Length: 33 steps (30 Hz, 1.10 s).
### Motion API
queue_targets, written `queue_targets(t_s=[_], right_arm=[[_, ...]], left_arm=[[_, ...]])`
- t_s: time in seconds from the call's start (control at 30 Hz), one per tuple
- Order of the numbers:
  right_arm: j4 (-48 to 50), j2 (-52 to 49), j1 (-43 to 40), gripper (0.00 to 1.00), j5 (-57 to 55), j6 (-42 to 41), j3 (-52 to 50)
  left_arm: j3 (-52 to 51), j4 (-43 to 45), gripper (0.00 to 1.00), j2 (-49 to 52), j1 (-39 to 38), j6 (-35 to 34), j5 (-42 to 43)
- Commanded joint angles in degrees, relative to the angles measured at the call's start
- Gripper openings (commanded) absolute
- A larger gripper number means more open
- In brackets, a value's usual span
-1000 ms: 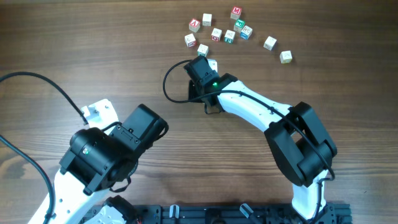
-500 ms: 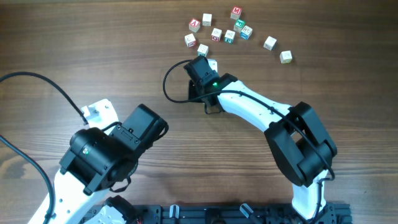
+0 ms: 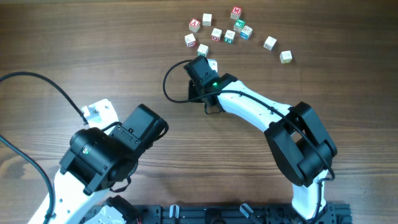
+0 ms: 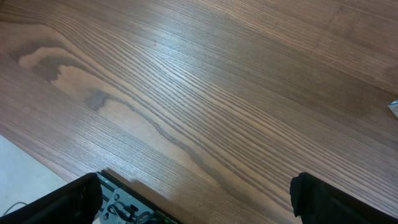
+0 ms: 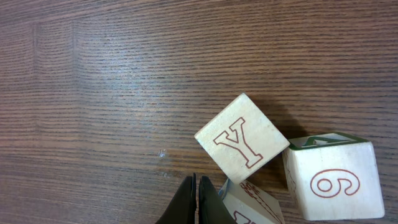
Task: Form a circle
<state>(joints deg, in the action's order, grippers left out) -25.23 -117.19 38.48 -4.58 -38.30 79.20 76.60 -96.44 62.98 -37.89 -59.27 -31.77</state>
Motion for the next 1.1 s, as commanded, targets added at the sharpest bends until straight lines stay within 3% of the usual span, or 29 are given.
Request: queue_targets(t_s=[0.0,0.93,1.07], right_arm=[[-0.13,-0.79,0.26,0.05,-1.42,-0.74,0.28],[-0.07,-0.79,0.26,0.05,-1.53,-0.66,0.28],[0.98,-0.17,0.26,0.05,0.92,2.32,0.61]], left_arm=[[-0.15,-0.04,1.00,-0.26,-0.09,-0.81,-0.33],[-0.15,-0.04,1.00,-0.26,-0.09,-0.81,-0.33],[-0.15,-0.04,1.00,-0.26,-0.09,-0.81,-0.33]])
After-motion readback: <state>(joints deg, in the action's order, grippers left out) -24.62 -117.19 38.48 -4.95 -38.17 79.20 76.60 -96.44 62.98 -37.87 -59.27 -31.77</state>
